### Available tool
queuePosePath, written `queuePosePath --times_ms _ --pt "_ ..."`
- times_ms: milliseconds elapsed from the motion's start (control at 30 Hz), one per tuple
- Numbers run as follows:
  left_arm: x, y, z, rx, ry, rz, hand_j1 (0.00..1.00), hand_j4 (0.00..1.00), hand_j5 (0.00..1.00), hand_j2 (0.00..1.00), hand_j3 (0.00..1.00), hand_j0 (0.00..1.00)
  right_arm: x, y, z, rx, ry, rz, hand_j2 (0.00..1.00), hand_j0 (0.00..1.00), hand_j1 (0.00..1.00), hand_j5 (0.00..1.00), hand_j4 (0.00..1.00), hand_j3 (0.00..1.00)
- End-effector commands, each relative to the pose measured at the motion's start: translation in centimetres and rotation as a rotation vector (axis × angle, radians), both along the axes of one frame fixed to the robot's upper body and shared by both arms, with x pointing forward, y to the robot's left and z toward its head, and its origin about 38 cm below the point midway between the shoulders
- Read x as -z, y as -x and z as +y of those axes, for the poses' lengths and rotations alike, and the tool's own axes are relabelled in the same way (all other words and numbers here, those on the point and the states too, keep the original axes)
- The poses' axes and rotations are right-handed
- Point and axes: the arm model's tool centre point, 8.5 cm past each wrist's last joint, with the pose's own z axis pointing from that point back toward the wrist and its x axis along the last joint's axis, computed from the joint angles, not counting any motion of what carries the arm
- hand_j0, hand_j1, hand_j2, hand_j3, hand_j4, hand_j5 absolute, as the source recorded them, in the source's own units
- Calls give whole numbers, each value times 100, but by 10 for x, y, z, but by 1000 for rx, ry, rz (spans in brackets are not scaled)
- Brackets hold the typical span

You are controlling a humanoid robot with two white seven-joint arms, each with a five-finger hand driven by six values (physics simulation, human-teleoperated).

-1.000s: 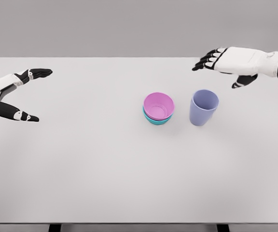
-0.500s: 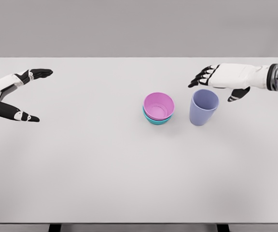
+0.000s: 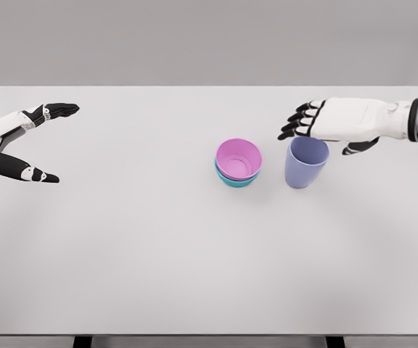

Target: Stacking bowl and cup with both arms

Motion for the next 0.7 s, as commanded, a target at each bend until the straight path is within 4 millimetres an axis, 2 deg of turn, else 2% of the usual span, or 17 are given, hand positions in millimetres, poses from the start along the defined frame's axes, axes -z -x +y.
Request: queuePosePath --times_ms 0,167,400,667 --pt "-1 0 1 -3 6 2 100 100 100 100 100 100 4 4 5 -18 6 12 100 100 100 100 100 100" --pt "-1 0 1 -3 8 2 100 100 100 100 100 100 9 7 13 -43 9 23 100 100 100 100 100 100" --pt "-1 0 1 -3 8 2 100 100 100 100 100 100 19 0 5 -7 12 50 100 100 100 100 100 100" --pt "-1 0 1 -3 8 2 100 100 100 100 100 100 31 0 8 -12 28 79 100 100 100 100 100 100"
